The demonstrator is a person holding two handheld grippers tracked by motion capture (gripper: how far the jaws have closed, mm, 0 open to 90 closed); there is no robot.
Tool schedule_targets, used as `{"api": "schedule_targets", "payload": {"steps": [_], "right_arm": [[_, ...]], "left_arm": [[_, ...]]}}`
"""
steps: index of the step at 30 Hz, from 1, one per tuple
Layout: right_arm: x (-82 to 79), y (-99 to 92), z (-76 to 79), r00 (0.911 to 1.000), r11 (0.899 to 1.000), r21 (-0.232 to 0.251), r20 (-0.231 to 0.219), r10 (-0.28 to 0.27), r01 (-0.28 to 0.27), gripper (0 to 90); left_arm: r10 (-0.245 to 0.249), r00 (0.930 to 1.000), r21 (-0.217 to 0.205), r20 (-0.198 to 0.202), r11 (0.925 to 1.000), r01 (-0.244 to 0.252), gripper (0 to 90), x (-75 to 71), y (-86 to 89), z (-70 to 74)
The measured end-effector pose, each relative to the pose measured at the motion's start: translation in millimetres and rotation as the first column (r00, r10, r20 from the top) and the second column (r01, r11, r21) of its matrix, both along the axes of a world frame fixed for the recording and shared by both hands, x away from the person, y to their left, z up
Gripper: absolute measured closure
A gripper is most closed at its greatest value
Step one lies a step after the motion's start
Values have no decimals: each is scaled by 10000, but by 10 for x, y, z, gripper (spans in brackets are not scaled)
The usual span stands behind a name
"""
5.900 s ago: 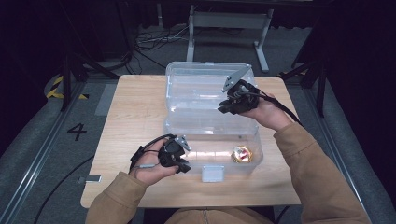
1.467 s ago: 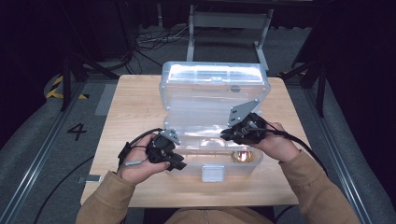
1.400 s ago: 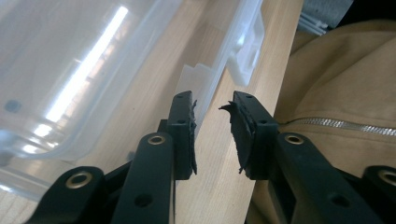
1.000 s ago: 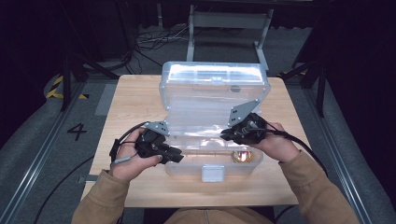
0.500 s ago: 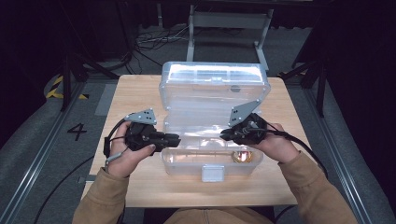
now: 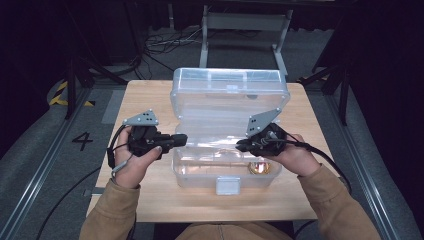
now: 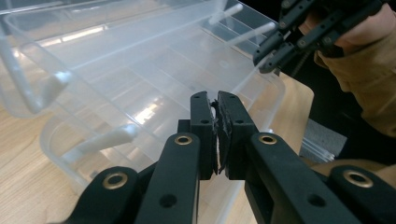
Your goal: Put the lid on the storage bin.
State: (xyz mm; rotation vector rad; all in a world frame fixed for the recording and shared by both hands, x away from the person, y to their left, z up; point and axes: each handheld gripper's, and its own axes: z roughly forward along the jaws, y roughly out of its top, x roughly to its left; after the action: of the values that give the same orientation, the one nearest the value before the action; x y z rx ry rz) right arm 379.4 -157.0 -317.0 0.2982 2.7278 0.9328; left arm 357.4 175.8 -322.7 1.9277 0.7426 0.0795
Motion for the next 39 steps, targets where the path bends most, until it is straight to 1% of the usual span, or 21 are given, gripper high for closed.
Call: {"api": "schedule_targets", "payload": {"steps": [2, 5, 8, 10, 15, 18, 24, 26, 29, 30, 31, 33, 35, 39], "right_arm": [[-7, -1, -5, 10000, 10000, 21, -13, -28, 28, 820], [-15, -5, -14, 10000, 10000, 47, -17, 4, -4, 819], [-24, -7, -20, 10000, 10000, 75, -14, -40, 40, 817], [-28, -11, -26, 10000, 9999, 110, 2, -15, 15, 816], [-45, -26, -40, 10000, 9998, 190, -25, -36, 37, 814], [-54, -38, -46, 9999, 9997, 247, -53, -88, 89, 814], [-85, -52, -56, 9999, 9996, 235, -35, -121, 122, 808], [-100, -58, -64, 9999, 9996, 250, -53, -134, 135, 804], [-126, -64, -76, 9999, 9994, 323, -102, -87, 90, 804], [-133, -67, -76, 9999, 9994, 338, -122, -60, 64, 804], [-146, -68, -76, 9998, 9992, 401, -187, 4, 3, 804], [-169, -73, -67, 9998, 9987, 500, -206, 87, -76, 806], [-192, -82, -54, 10000, 9988, 484, -30, 6, -5, 806], [-203, -128, -41, 9999, 9973, 729, -39, -121, 124, 805]], "left_arm": [[205, 9998, -8, 10, 9998, -205, 860, 2, 5, 2], [458, 9987, 21, 200, 9989, -459, 863, 15, 9, 5], [651, 9975, 95, 290, 9978, -654, 864, 25, 14, 7], [801, 9964, 78, 284, 9967, -803, 865, 33, 13, 2], [1069, 9939, -13, 259, 9943, -1069, 865, 65, 25, -10], [1143, 9931, -72, 244, 9934, -1141, 870, 74, 30, -8], [1390, 9896, -216, 382, 9902, -1383, 877, 96, 39, -1], [1530, 9872, -294, 450, 9880, -1518, 885, 99, 50, 2], [1634, 9851, -289, 534, 9864, -1621, 893, 107, 73, 5], [1699, 9843, -326, 484, 9852, -1684, 894, 107, 84, 1], [1649, 9856, -267, 371, 9861, -1640, 897, 113, 87, -5], [1606, 9866, -227, 304, 9869, -1599, 898, 120, 82, -29], [1642, 9859, -181, 328, 9864, -1637, 898, 120, 75, -28], [1591, 9866, -118, 368, 9872, -1588, 898, 117, 81, -25]]}}
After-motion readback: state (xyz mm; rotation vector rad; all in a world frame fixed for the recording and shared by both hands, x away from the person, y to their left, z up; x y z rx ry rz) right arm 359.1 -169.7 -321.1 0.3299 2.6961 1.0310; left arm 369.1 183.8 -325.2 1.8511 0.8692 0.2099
